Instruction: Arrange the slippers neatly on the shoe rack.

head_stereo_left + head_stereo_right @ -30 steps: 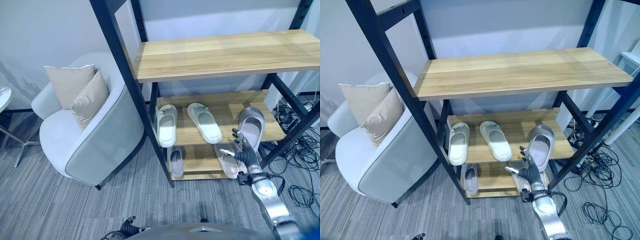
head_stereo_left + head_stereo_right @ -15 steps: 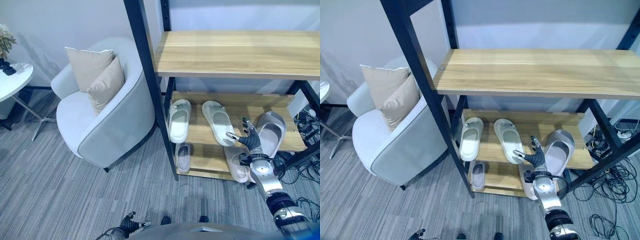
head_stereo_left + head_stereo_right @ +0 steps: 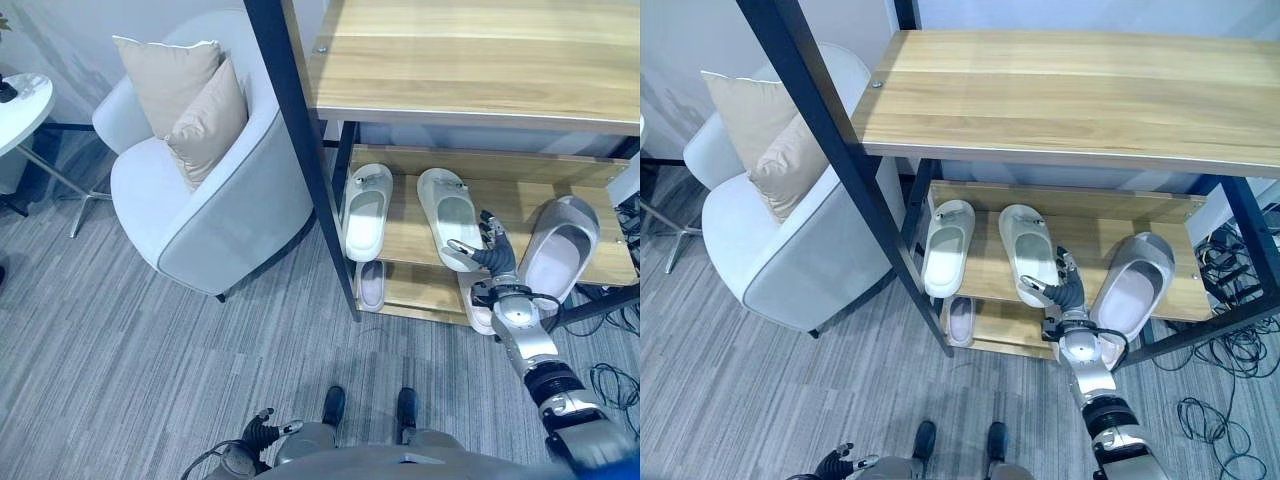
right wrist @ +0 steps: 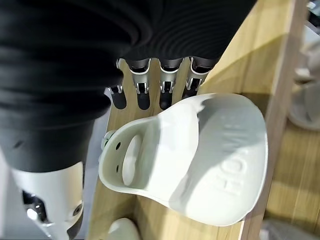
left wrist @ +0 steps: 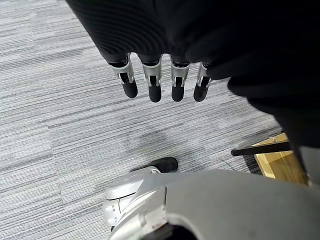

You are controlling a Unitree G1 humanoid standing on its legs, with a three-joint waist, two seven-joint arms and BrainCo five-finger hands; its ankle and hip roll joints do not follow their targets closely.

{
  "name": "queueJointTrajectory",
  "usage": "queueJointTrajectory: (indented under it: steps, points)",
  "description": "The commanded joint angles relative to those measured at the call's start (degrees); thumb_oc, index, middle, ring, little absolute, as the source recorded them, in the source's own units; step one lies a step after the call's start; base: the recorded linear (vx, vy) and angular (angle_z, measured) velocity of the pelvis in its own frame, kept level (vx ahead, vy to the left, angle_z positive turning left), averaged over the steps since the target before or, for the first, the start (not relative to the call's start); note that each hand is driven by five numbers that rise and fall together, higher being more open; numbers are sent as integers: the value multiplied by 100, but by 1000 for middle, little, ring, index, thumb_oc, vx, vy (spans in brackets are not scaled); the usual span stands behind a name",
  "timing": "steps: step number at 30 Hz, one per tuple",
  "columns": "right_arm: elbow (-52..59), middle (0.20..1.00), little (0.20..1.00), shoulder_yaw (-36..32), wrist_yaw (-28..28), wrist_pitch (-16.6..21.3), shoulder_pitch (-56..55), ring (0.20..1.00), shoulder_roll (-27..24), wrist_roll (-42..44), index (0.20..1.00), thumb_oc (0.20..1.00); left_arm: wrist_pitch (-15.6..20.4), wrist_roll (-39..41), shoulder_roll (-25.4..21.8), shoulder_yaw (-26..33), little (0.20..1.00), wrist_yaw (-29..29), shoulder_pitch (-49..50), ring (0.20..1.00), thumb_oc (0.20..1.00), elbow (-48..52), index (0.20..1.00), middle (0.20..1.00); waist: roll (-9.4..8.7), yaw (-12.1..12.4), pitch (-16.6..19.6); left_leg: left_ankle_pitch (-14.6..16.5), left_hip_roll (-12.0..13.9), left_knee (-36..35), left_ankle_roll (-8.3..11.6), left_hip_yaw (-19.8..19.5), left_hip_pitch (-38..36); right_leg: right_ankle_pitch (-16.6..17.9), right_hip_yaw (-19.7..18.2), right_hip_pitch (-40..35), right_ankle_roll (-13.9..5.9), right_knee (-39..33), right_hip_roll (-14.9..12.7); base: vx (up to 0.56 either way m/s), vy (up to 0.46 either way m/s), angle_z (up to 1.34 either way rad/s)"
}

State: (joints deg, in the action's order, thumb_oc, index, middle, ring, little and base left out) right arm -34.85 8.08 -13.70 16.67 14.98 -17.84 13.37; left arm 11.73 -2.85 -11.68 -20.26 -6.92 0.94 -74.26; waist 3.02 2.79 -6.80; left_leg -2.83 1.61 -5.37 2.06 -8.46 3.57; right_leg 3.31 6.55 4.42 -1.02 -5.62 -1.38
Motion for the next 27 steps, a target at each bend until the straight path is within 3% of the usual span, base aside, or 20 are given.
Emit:
queueJointTrajectory:
  steps: [1, 7, 15, 21, 23, 27]
  points:
    - [190, 1000, 1000, 57, 80, 135, -173, 1000, -9, 200, 1000, 1000, 1, 6, 340, -332, 1000, -85, -181, 1000, 1000, -363, 1000, 1000, -243, 119, 45, 434, -196, 37, -56, -209, -234, -388, -2, -483, -604, 62, -387, 35, 11, -1]
    - [330, 1000, 1000, 153, 77, 127, -173, 1000, 15, 139, 1000, 1000, 8, -49, 345, -408, 1000, -117, -220, 1000, 1000, -265, 1000, 1000, -266, 153, 33, 444, -206, 37, -60, -233, -208, -401, 44, -457, -624, 62, -408, -1, 2, 1]
    - [357, 1000, 1000, -435, -687, 290, 49, 1000, -2, -87, 1000, 1000, 26, -79, 328, -396, 1000, -233, -181, 1000, 1000, -297, 1000, 1000, -202, 226, -16, 431, -230, 37, -59, -305, -110, -410, 87, -397, -634, 62, -420, -2, 10, 3]
    - [166, 1000, 1000, -377, -648, 253, 247, 1000, -26, 92, 1000, 1000, 3, -34, 337, -435, 1000, -235, -174, 1000, 1000, -328, 1000, 1000, -202, 288, -20, 402, -235, 37, -52, -325, -13, -405, 117, -318, -632, 62, -419, -1, 5, 7]
    - [-5, 1000, 1000, -379, -522, 312, 360, 1000, 100, 586, 1000, 1000, 1, 43, 345, -453, 1000, -228, -193, 1000, 1000, -333, 1000, 1000, -202, 305, -41, 379, -239, 37, -41, -338, 36, -393, 142, -274, -631, 62, -423, 6, 4, 2]
    - [-6, 1000, 1000, -151, -468, 215, 436, 1000, -177, 42, 1000, 1000, 43, 101, 263, -322, 1000, -273, -251, 1000, 1000, -273, 1000, 1000, -229, 359, -57, 347, -247, 37, -19, -373, 123, -384, 213, -214, -642, 62, -434, 2, -3, 8]
